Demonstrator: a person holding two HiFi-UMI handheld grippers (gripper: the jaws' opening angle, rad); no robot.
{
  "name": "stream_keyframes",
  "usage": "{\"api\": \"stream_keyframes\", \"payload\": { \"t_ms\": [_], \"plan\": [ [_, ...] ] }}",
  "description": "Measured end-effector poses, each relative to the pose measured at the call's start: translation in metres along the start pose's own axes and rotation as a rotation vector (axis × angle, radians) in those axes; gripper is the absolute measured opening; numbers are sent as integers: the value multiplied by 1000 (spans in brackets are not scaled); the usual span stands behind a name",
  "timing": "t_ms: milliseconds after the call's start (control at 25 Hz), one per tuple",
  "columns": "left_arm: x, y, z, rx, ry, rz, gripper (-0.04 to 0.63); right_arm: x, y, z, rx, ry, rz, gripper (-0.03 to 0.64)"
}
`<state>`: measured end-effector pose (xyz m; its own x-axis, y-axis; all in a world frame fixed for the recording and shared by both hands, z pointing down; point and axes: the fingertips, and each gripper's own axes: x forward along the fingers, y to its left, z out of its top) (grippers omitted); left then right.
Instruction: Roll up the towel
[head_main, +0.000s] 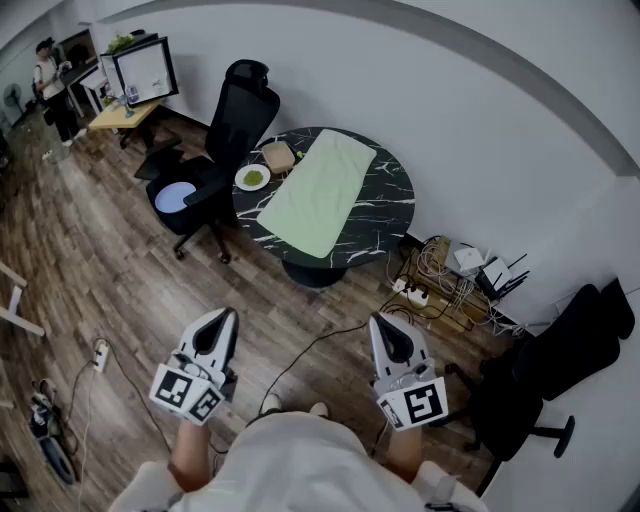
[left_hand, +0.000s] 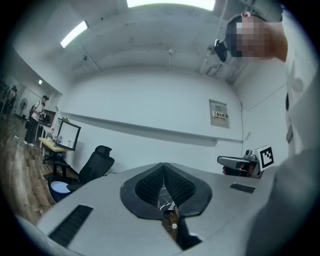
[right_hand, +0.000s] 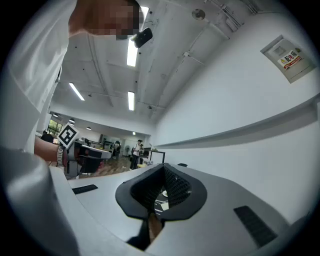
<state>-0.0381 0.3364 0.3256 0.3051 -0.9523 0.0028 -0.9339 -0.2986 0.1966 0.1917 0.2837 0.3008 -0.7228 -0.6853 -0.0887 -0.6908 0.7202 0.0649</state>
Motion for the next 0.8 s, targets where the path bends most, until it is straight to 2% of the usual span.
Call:
{"api": "stream_keyframes", "payload": {
  "t_ms": [240,440,600,800],
  "plan": [
    [-2,-14,-2,38,8,-22,2,-10,2,2,-34,5,11,-9],
    [-6,-33,5,85,-11,-103,2,-9,8,-1,-23,7,33,-9],
    [-11,-33,6,118,-8,-81,2,-8,19,1,-39,8,62,-9],
    [-17,-29,3,107,-6,-56,2,-11,21,-2,-38,7,74,-9]
  ]
}}
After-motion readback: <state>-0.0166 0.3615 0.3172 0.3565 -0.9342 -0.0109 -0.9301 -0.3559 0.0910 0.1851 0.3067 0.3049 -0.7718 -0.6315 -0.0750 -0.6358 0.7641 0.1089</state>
